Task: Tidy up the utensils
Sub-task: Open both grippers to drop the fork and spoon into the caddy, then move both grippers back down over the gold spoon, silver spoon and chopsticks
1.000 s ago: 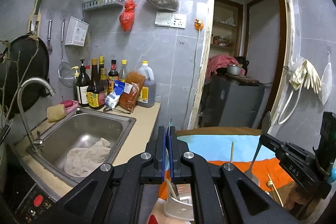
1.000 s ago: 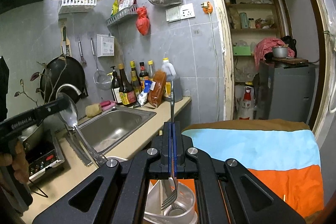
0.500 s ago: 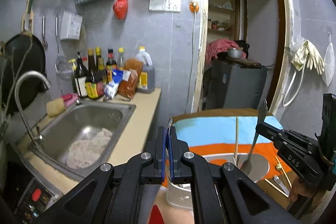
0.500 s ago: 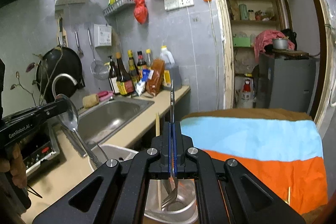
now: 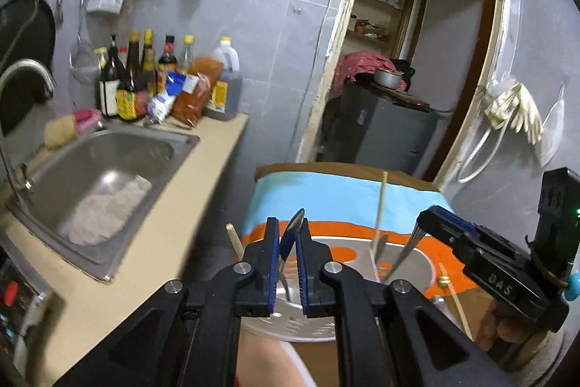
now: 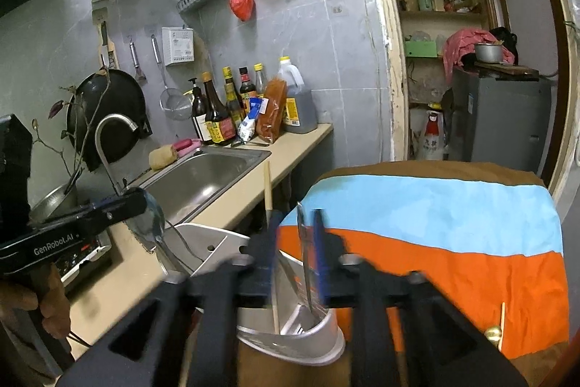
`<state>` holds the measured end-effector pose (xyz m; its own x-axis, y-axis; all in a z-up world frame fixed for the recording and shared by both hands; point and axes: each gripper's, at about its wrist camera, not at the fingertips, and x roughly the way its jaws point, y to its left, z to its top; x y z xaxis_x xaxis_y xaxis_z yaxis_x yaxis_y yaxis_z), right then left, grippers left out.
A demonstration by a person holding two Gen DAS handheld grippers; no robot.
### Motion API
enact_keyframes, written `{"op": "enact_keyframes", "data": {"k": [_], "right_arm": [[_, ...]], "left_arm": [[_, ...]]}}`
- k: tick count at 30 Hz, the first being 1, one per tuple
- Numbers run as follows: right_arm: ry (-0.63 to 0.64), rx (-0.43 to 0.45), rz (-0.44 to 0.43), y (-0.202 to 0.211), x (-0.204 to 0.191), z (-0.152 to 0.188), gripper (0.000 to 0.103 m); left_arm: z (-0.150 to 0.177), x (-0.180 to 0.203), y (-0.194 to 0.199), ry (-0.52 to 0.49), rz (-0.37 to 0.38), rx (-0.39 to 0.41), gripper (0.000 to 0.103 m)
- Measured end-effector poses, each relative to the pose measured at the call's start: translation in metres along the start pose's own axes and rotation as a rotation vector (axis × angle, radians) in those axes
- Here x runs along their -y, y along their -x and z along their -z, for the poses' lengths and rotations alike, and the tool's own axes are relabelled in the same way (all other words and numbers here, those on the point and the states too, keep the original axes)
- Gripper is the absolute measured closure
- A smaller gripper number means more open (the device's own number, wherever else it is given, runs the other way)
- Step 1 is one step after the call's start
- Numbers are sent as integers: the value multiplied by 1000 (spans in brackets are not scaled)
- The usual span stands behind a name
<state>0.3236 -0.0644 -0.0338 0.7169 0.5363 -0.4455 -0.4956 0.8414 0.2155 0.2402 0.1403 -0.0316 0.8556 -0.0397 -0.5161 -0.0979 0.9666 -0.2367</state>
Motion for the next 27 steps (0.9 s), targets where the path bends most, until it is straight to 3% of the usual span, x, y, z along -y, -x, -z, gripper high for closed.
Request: {"op": "enact_keyframes", "data": {"k": [1, 5, 7, 9, 11, 14, 16, 19, 24, 27], "right_arm": [[-7, 6, -3, 2, 1, 0, 64], [-23, 28, 9, 14, 5, -3, 63], [-36, 45, 16, 22, 9, -5, 53], [-47, 69, 21, 32, 14, -9, 46], [-55, 93, 34, 43, 19, -13, 42], [-70, 135, 61, 59, 27, -20, 27], [-81, 168, 84, 72, 34, -24, 15], [-79, 205, 125, 89, 45, -29, 2], [-53, 275, 177, 122, 61, -31, 2], [-42, 310, 192, 141, 71, -32, 2]], "left_arm": [[1, -1, 0, 10, 10, -2, 93], [4, -1, 0, 55, 60, 2, 86], [4, 1, 3, 77, 86, 24, 68], [4, 5, 7, 88, 102, 46, 55], [1, 13, 10, 86, 121, 69, 51], [-3, 27, 14, 62, 135, 89, 42], [-5, 39, 17, 48, 149, 113, 29], [-7, 53, 22, 38, 163, 147, 18], [-6, 84, 30, 17, 158, 214, 2], [-3, 103, 34, -4, 139, 250, 1]]}}
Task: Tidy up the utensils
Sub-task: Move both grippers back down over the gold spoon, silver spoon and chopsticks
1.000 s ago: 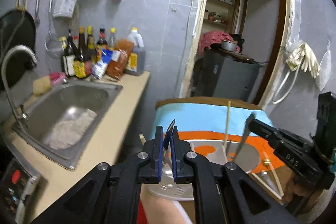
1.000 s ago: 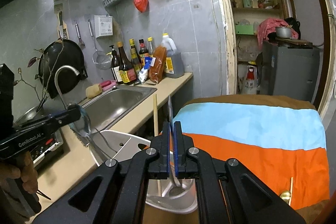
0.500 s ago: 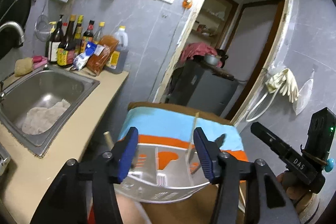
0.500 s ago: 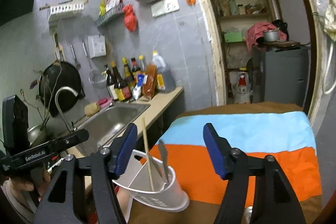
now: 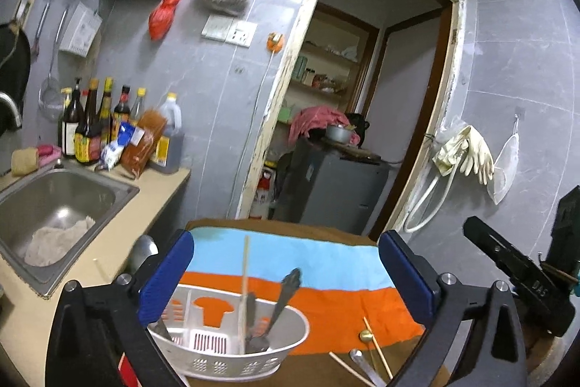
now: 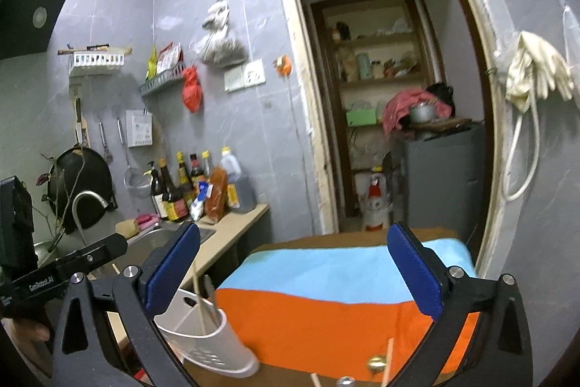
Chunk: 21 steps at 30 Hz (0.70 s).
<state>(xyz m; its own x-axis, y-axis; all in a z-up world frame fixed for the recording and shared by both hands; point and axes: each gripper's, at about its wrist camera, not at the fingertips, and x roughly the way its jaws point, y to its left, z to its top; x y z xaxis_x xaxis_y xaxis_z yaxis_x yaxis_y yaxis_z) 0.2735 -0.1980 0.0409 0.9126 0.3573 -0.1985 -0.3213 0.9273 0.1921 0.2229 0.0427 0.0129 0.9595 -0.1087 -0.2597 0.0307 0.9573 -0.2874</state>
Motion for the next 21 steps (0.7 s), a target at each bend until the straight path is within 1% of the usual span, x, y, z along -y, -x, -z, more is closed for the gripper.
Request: {"op": "enact_keyframes", "data": {"k": [5, 9, 12, 15, 17, 21], "right_arm": [[8, 25, 16, 19, 27, -5, 2], [2, 8, 33, 26, 51, -2, 2], [-9, -13, 40, 27, 70, 4, 2], [-13, -49, 52, 23, 89, 16, 2], [-12, -77, 69, 20, 105, 26, 2], [-16, -142, 81, 11, 132, 52, 2]], "left_arm": [[11, 31, -1, -36, -23, 16, 0], [23, 49, -5, -51, -35, 2, 0], [38, 60, -8, -45, -45, -23, 0], [55, 68, -15, -34, -60, -68, 0], [70, 72, -22, -28, -71, -109, 0], [93, 81, -33, -39, -89, -156, 0]]}}
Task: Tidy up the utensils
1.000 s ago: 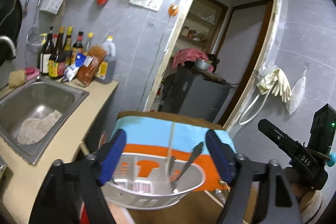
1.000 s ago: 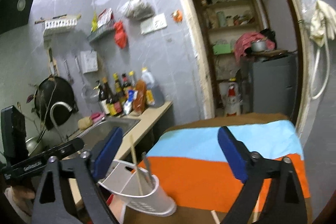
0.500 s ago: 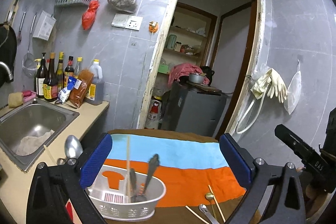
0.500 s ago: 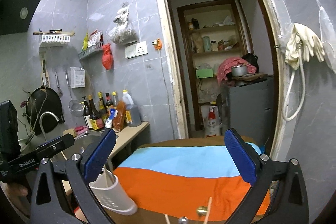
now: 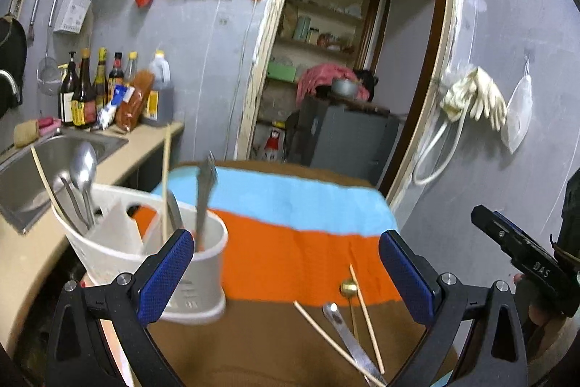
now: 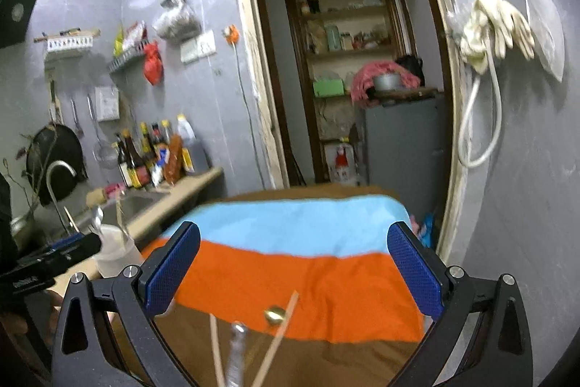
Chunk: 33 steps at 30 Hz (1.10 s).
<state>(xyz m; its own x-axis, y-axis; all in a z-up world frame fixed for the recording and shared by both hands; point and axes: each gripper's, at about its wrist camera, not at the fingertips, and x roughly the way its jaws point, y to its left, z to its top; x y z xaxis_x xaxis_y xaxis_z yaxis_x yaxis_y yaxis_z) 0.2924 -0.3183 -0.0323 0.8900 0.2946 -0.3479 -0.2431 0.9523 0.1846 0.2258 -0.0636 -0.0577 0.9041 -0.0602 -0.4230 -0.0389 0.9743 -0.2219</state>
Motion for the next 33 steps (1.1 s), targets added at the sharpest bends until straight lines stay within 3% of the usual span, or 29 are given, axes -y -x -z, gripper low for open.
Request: {"op": "enact_keyframes", "data": {"k": [11, 16, 22, 28, 32, 33], "right_arm": [[-54, -233, -28, -61, 37, 63, 2], [-58, -332, -66, -83, 34, 87, 34], [-44, -408, -125, -101, 22, 108, 50], [-17, -483, -161, -120, 9, 120, 66], [-5, -517, -183, -129, 2, 124, 70], [1, -528, -185, -131, 0, 127, 71]], "left_arm": [[35, 6, -54, 45, -54, -191, 1], [50, 1, -78, 92, -38, -288, 25], [74, -3, -103, 164, 0, -413, 49], [84, -1, -122, 194, 35, -488, 65], [82, 1, -132, 197, 57, -510, 75], [82, 2, -135, 197, 59, -519, 81]]}}
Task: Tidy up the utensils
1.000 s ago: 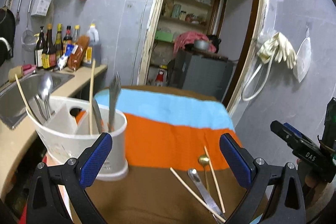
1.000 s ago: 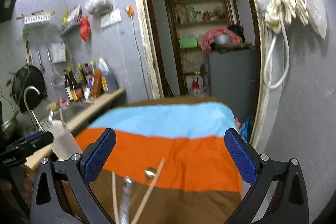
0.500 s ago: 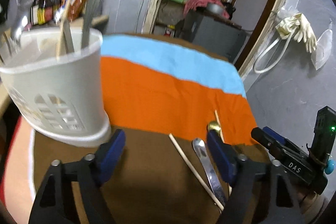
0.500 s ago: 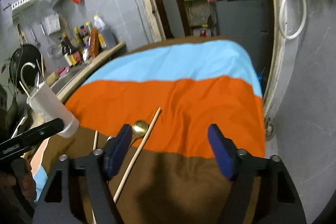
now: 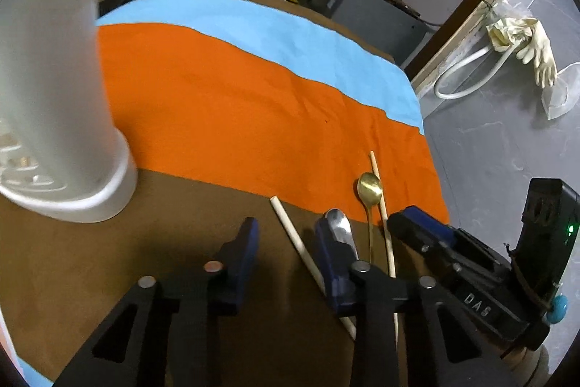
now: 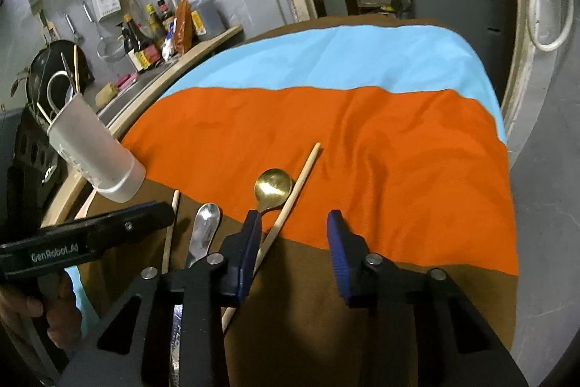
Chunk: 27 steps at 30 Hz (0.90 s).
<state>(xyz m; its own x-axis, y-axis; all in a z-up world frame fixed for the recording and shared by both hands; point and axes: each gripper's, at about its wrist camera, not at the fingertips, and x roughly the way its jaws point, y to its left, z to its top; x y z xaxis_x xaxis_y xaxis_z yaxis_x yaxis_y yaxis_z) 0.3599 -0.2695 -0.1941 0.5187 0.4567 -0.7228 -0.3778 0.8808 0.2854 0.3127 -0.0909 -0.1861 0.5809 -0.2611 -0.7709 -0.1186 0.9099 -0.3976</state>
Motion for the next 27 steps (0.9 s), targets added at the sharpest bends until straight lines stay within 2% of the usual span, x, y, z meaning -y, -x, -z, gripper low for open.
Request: {"op": "enact_keyframes", "data": {"k": [1, 3, 12, 20, 21, 24, 27], "right_arm": [[2, -7, 1, -2, 0, -1, 71], [5, -15, 3, -5, -1, 0, 71], [25, -50, 16, -11, -6, -1, 70], [0, -142, 62, -26, -13, -17, 71], [0, -155, 76, -27, -15, -19, 74], [-16, -168, 99, -28, -15, -20, 91], [-134, -179, 20, -28, -4, -19, 96]], "left_arm": [[-1, 1, -3, -3, 3, -12, 89], [-3, 4, -8, -10, 9, -31, 91], [-9, 3, -16, 16, 32, -74, 92], [-11, 8, -17, -12, 5, -92, 92], [-12, 9, -17, -15, 2, -95, 92], [-15, 8, -17, -23, 6, -106, 93], [-17, 7, -17, -22, 19, -114, 95]]}}
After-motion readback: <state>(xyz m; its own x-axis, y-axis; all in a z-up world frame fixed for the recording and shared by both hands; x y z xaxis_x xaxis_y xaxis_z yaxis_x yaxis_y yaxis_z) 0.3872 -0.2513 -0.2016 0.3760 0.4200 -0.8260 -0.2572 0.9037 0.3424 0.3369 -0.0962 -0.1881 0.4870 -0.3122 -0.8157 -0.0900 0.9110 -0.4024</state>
